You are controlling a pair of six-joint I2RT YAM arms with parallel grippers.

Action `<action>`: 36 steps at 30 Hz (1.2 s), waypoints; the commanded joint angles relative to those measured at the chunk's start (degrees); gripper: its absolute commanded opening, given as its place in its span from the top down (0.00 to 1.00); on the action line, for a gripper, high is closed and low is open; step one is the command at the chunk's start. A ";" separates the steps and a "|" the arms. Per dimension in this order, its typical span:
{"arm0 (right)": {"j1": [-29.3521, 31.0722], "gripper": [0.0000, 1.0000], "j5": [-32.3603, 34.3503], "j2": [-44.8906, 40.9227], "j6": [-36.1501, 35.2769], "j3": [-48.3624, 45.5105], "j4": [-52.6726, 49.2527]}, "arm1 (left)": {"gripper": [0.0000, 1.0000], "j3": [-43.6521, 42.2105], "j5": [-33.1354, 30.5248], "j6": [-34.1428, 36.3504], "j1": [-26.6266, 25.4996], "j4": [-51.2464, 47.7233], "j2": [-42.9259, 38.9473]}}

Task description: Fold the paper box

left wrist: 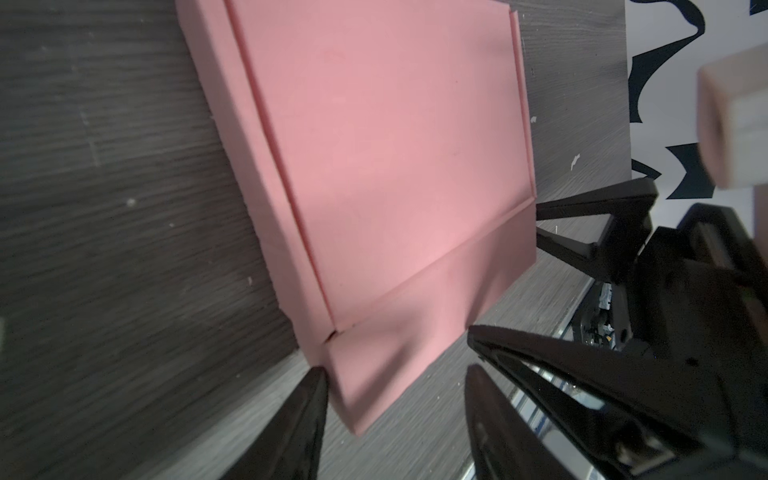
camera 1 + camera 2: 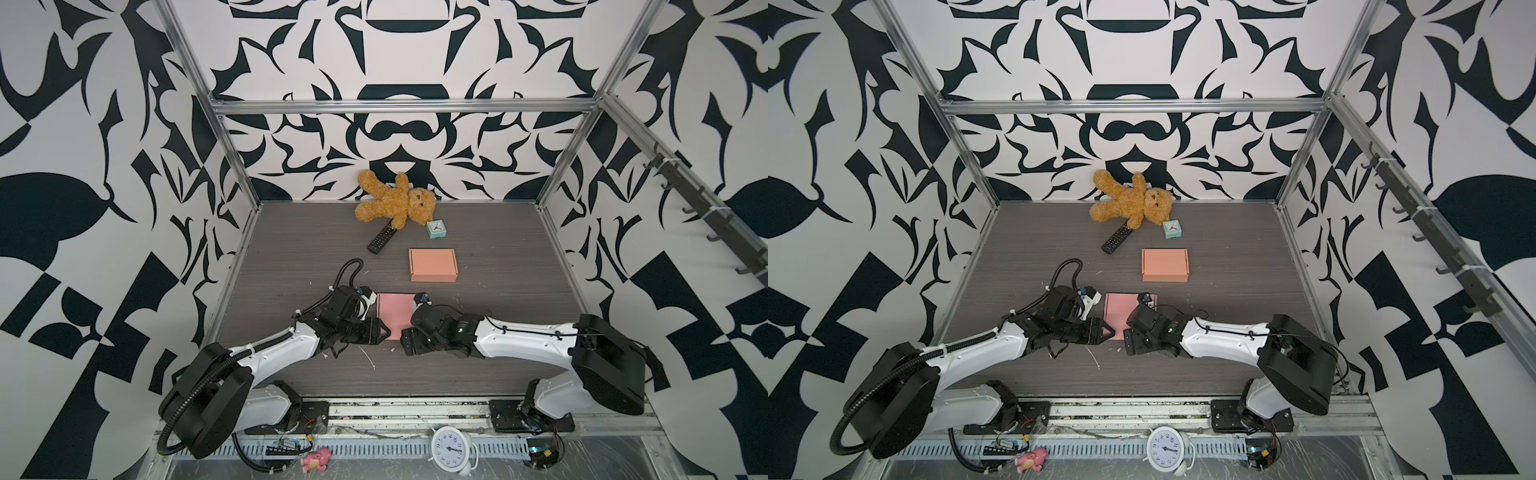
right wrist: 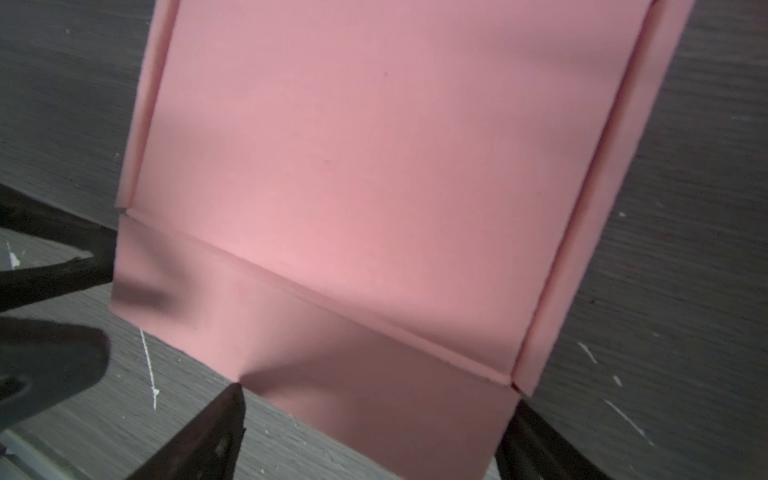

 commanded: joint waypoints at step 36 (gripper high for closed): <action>0.37 0.17 7.05 0.15 0.84 -0.86 0.03 | 0.55 -1.44 -2.07 -0.57 -0.17 5.04 5.56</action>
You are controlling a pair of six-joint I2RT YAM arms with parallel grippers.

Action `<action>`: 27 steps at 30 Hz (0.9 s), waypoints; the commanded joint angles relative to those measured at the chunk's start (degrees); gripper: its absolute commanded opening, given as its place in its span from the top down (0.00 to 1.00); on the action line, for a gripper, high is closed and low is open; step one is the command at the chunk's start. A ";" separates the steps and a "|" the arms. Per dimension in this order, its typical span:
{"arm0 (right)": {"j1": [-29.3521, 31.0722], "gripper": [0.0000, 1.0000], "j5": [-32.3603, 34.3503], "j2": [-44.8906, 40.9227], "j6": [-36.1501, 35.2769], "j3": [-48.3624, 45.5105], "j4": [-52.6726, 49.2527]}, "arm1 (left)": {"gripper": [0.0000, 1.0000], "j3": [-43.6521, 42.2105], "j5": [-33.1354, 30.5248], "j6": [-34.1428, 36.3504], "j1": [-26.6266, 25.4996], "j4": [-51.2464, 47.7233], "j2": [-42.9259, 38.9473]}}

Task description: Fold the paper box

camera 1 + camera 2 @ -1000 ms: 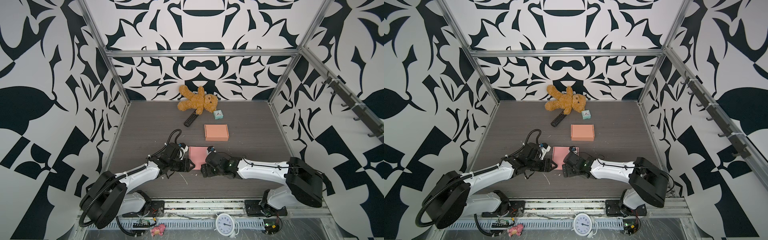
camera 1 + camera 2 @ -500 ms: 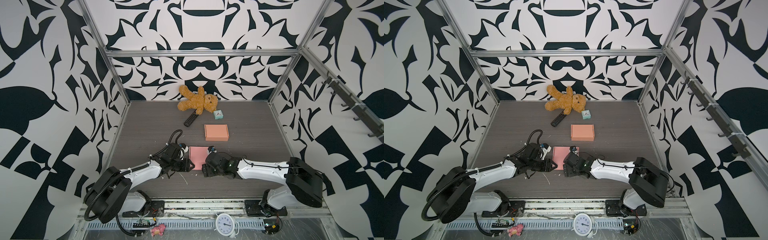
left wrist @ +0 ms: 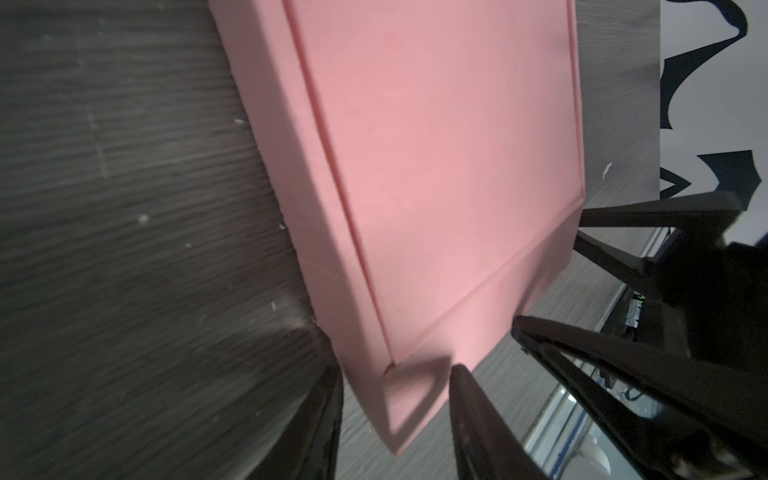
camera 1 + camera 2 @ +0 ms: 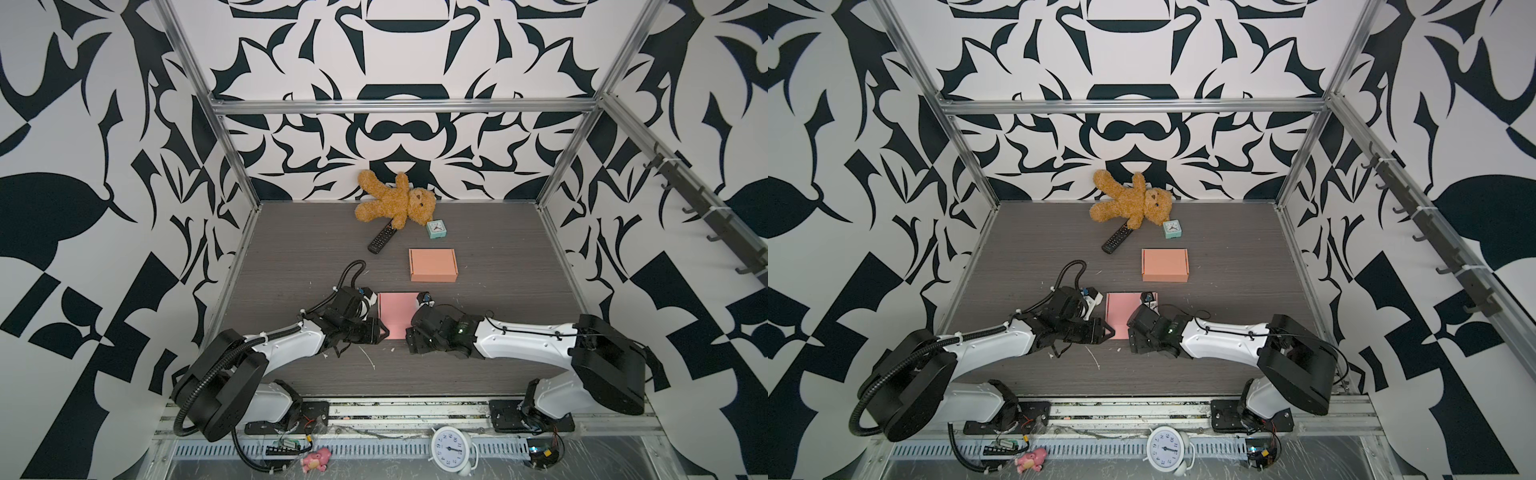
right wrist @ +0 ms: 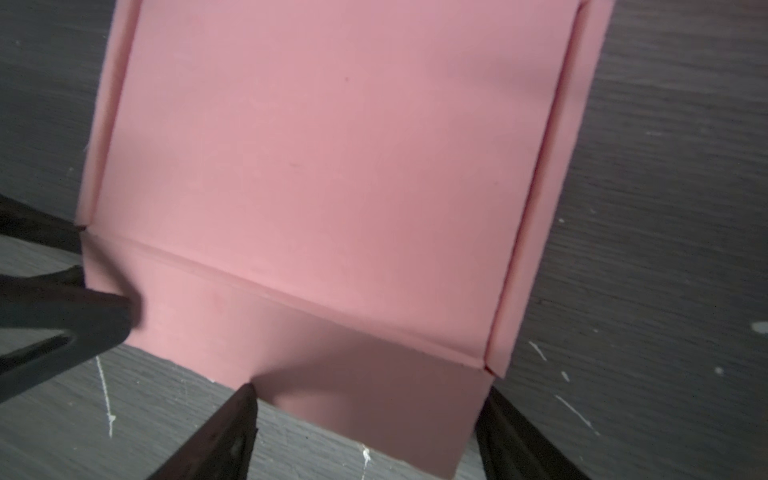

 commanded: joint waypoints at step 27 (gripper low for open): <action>-0.27 0.17 3.63 0.71 0.29 -0.38 1.35 | 0.54 -0.40 -2.65 1.96 0.59 -3.88 -3.86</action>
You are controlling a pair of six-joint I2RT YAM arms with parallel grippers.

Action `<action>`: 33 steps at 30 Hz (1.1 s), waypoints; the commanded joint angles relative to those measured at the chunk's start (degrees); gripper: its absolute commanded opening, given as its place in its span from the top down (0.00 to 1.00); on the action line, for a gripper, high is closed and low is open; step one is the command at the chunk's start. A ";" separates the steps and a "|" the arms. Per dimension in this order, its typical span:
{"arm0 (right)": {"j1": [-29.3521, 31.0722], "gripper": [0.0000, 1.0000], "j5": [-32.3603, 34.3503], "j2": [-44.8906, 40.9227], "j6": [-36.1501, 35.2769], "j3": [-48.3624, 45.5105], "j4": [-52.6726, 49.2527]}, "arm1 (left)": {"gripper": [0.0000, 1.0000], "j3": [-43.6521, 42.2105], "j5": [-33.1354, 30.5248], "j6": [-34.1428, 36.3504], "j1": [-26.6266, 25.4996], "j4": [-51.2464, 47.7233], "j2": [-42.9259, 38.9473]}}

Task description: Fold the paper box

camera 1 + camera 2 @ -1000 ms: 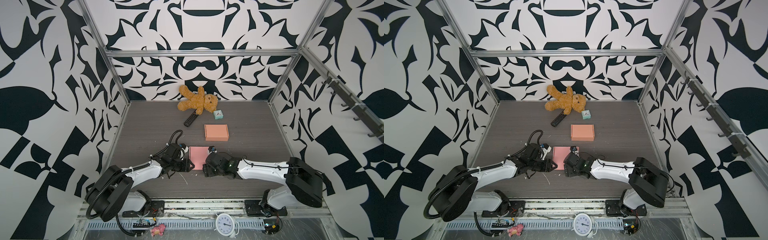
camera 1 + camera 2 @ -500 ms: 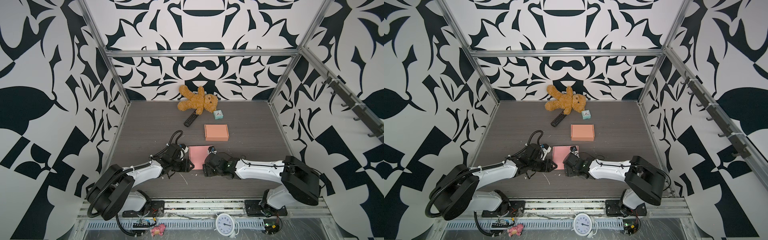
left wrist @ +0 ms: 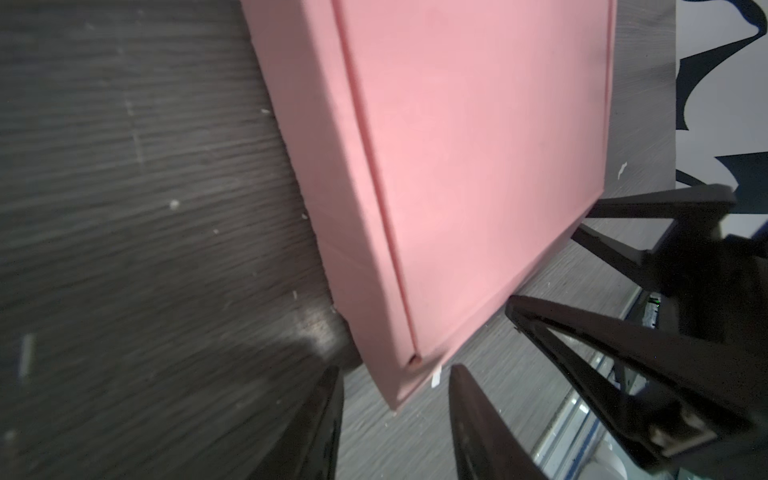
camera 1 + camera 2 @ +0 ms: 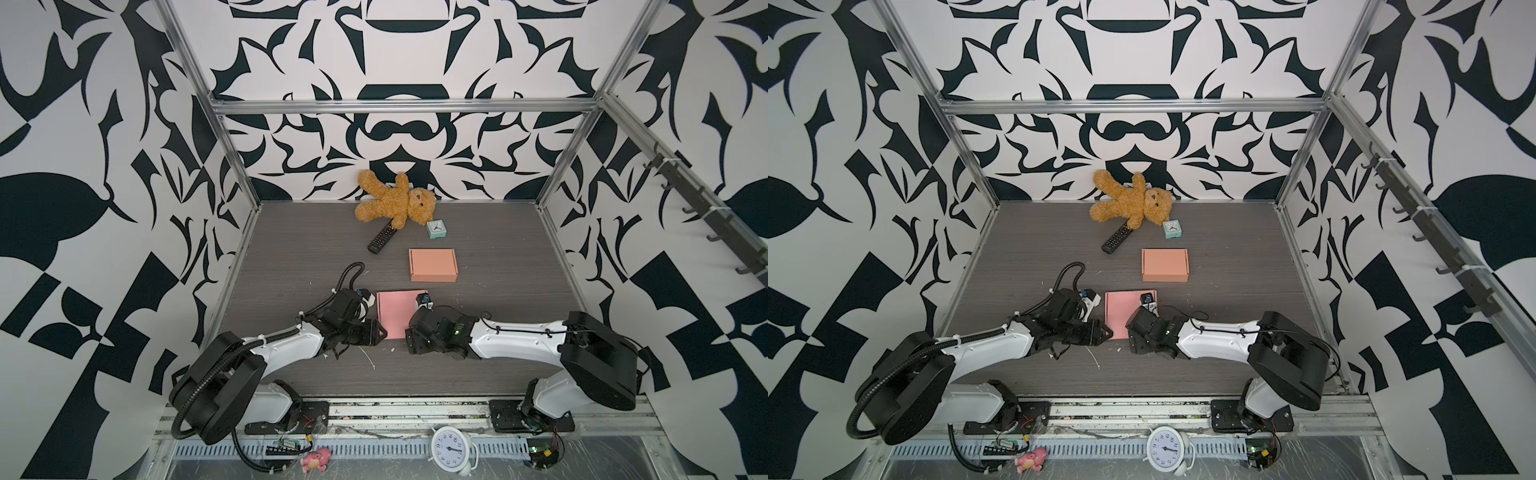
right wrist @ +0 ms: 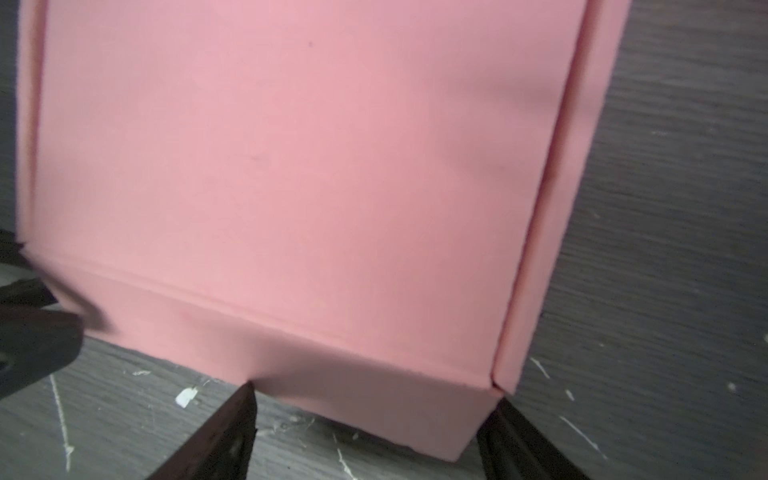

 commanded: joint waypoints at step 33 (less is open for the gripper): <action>-1.17 0.17 3.20 -3.93 -1.68 0.79 -2.46 | 0.50 34.64 9.66 15.00 10.34 -11.37 25.82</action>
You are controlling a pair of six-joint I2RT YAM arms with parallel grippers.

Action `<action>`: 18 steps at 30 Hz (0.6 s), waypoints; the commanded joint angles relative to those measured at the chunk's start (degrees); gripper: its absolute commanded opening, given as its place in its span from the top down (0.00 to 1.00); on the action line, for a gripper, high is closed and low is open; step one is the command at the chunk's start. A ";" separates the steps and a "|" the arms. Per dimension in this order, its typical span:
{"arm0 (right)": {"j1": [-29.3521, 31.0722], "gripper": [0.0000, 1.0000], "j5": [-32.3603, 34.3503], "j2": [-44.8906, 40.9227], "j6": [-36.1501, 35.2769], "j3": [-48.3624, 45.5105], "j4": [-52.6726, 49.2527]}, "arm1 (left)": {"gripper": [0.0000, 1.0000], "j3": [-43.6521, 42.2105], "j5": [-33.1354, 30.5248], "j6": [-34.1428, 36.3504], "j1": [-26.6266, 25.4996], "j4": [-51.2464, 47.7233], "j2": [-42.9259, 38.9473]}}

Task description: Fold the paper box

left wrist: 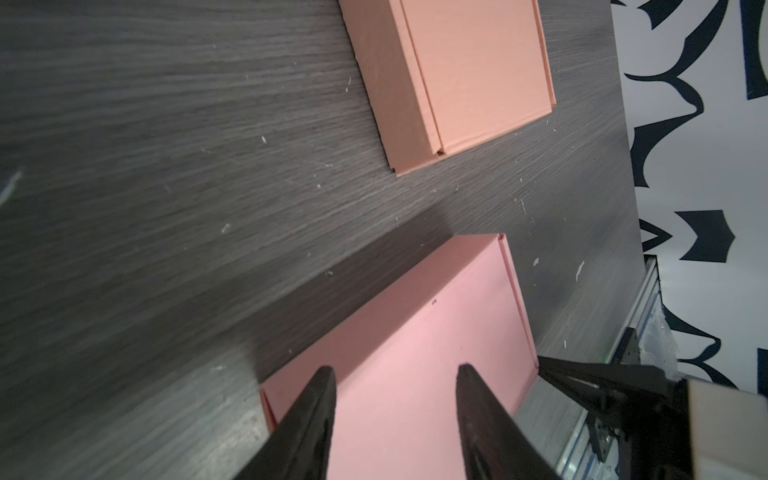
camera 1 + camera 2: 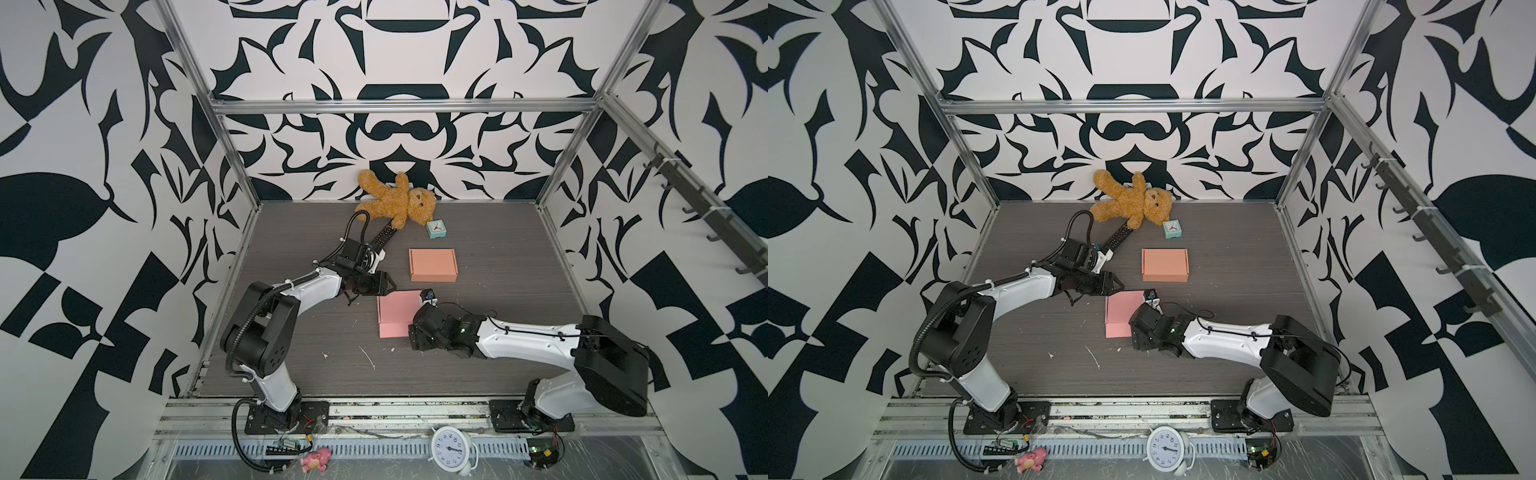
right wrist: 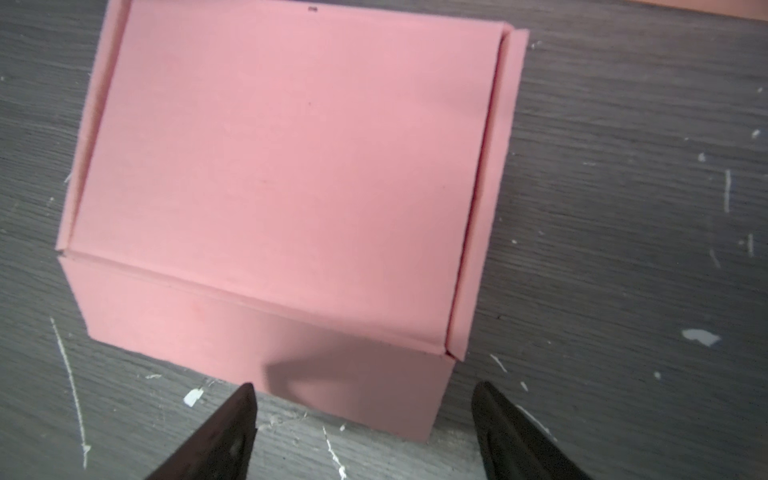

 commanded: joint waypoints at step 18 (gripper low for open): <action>-1.87 0.17 2.91 2.02 -2.73 1.92 -0.52 | 0.51 4.24 7.80 3.32 0.41 -2.10 7.67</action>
